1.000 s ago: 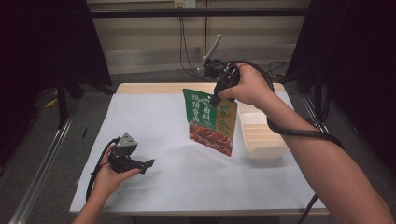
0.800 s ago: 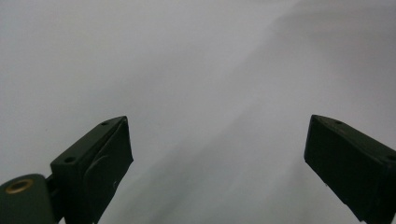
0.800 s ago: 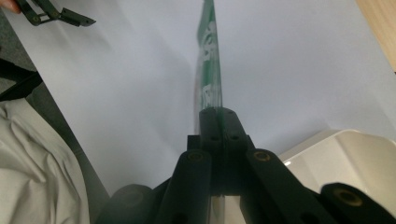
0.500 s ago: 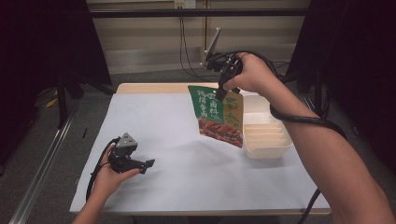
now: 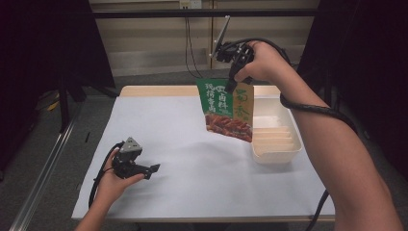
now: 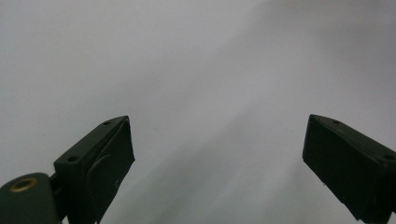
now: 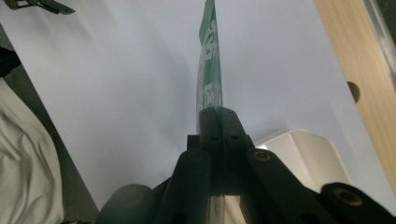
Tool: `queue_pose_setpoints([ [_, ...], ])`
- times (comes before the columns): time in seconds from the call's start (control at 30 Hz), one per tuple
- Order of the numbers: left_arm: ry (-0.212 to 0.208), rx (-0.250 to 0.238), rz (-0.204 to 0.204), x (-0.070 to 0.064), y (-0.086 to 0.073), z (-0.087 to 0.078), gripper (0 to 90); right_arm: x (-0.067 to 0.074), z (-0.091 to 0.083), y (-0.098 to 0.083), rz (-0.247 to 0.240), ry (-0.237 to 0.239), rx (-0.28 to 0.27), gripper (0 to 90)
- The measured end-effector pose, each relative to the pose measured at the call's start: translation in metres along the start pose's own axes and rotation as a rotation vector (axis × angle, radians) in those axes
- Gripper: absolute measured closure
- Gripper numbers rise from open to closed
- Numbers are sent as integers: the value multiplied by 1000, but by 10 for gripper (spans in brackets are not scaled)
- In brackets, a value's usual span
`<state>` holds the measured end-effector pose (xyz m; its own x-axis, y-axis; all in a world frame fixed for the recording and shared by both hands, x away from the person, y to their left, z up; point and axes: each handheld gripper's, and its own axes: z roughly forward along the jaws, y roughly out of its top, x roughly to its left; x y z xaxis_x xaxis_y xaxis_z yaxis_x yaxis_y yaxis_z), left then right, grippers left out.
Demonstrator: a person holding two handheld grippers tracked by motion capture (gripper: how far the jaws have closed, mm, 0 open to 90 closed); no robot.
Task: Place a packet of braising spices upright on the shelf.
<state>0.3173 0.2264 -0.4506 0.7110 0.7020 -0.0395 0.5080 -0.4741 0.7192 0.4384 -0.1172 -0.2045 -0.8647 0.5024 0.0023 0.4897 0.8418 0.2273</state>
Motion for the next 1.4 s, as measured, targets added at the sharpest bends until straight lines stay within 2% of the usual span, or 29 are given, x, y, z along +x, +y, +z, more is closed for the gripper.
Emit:
queue_pose_setpoints([
  [0.23, -4, -5, -6, 0, 0, -1, 87, -9, -5, 0, -35, -3, -24, 900],
  [0.33, -6, -10, -10, 0, 0, -1, 86, -14, -8, -1, -19, -6, -32, 900],
  [0.57, -6, -12, -4, 0, 0, -1, 86, -26, -14, -3, -26, -17, -10, 900],
  [0.9, -10, -8, -10, -1, 0, 0, 86, -48, -24, -18, 53, -50, -35, 900],
  [1.0, -9, -6, -8, -1, 0, 0, 86, -55, -26, -23, 65, -67, -28, 900],
  [1.23, -16, -15, -16, 0, 0, -1, 85, -63, -25, -30, 80, -67, -21, 900],
  [1.4, -15, -13, -18, 1, 0, -1, 79, -71, -24, -38, 98, -77, -41, 900],
])
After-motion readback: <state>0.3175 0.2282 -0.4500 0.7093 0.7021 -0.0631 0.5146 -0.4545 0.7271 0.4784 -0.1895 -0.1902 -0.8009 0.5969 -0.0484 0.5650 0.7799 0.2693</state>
